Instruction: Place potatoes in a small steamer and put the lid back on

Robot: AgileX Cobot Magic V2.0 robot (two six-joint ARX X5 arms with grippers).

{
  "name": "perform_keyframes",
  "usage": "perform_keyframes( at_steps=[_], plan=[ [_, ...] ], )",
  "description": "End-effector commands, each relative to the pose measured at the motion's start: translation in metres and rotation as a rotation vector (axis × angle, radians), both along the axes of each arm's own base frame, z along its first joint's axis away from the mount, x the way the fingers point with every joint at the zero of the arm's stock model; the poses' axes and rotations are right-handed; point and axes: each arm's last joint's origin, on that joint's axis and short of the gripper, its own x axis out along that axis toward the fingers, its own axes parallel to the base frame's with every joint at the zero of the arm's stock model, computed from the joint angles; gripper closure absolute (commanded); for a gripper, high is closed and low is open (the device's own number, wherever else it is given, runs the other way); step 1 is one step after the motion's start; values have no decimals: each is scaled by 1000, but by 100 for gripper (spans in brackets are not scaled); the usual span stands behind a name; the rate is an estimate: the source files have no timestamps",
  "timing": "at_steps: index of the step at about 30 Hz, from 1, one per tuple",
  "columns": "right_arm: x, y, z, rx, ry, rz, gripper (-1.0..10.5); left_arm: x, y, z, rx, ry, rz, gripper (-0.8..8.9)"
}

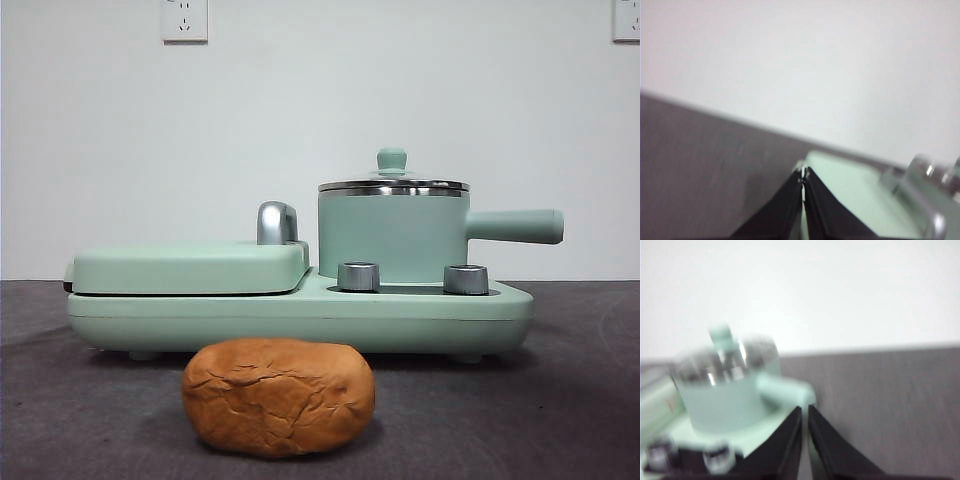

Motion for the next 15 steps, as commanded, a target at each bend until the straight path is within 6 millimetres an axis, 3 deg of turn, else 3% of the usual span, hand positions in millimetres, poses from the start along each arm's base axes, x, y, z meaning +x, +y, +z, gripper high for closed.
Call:
perform_keyframes(
  at_steps=[1, 6, 15],
  plan=[
    [-2, 0, 12, 46, -122, 12, 927, -2, 0, 7, -6, -114, -3, 808],
    [-10, 0, 36, 52, -235, 13, 933, -10, 0, 34, -16, -206, -7, 806],
    [-27, -3, 98, 45, -19, -35, 934, -19, 0, 100, -21, 75, -1, 804]
  ],
)
